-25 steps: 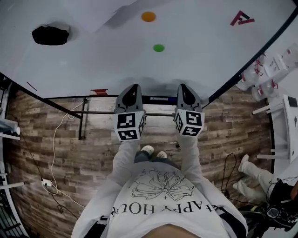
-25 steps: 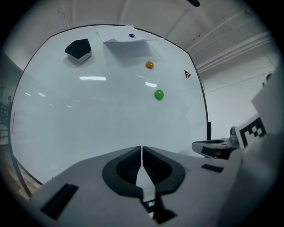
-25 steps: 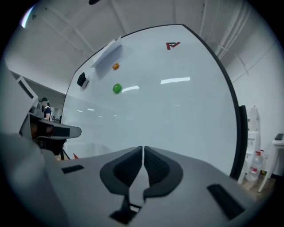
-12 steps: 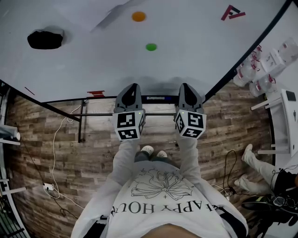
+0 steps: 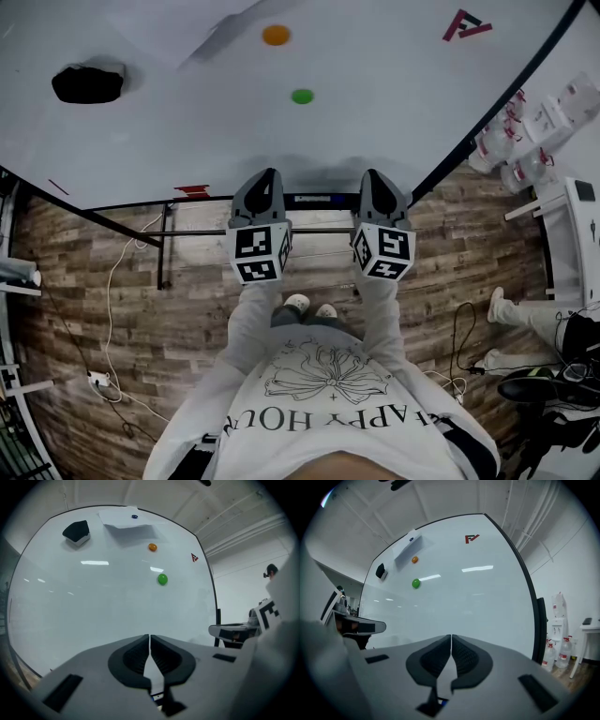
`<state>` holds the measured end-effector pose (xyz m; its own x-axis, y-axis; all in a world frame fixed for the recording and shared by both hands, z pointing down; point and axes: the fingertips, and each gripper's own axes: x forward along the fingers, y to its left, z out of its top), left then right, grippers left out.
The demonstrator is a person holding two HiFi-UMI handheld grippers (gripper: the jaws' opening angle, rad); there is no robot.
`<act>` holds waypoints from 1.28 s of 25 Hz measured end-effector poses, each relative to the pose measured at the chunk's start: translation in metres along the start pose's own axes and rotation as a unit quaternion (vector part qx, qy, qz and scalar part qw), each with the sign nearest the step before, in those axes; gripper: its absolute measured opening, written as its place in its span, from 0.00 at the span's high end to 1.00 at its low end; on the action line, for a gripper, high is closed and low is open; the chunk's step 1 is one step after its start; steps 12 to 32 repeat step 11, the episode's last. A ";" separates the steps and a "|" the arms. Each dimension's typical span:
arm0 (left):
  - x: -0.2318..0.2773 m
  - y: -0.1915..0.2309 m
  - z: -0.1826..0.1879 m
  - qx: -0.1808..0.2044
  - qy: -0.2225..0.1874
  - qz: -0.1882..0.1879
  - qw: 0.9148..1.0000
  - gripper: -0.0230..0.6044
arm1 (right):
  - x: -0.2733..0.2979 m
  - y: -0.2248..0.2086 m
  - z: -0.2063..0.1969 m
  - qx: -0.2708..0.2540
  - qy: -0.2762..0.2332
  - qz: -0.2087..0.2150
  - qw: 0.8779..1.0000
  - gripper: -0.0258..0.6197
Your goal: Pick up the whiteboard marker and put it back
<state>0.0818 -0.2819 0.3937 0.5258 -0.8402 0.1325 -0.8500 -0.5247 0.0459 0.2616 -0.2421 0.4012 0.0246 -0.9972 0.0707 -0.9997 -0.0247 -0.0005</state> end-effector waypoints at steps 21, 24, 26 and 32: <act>0.001 -0.001 -0.003 -0.003 0.004 -0.003 1.000 0.95 | 0.002 0.001 0.003 -0.007 -0.002 0.004 1.000 0.95; 0.001 -0.001 -0.003 -0.003 0.004 -0.003 1.000 0.95 | 0.002 0.001 0.003 -0.007 -0.002 0.004 1.000 0.95; 0.001 -0.001 -0.003 -0.003 0.004 -0.003 1.000 0.95 | 0.002 0.001 0.003 -0.007 -0.002 0.004 1.000 0.95; 0.001 -0.001 -0.003 -0.003 0.004 -0.003 1.000 0.95 | 0.002 0.001 0.003 -0.007 -0.002 0.004 1.000 0.95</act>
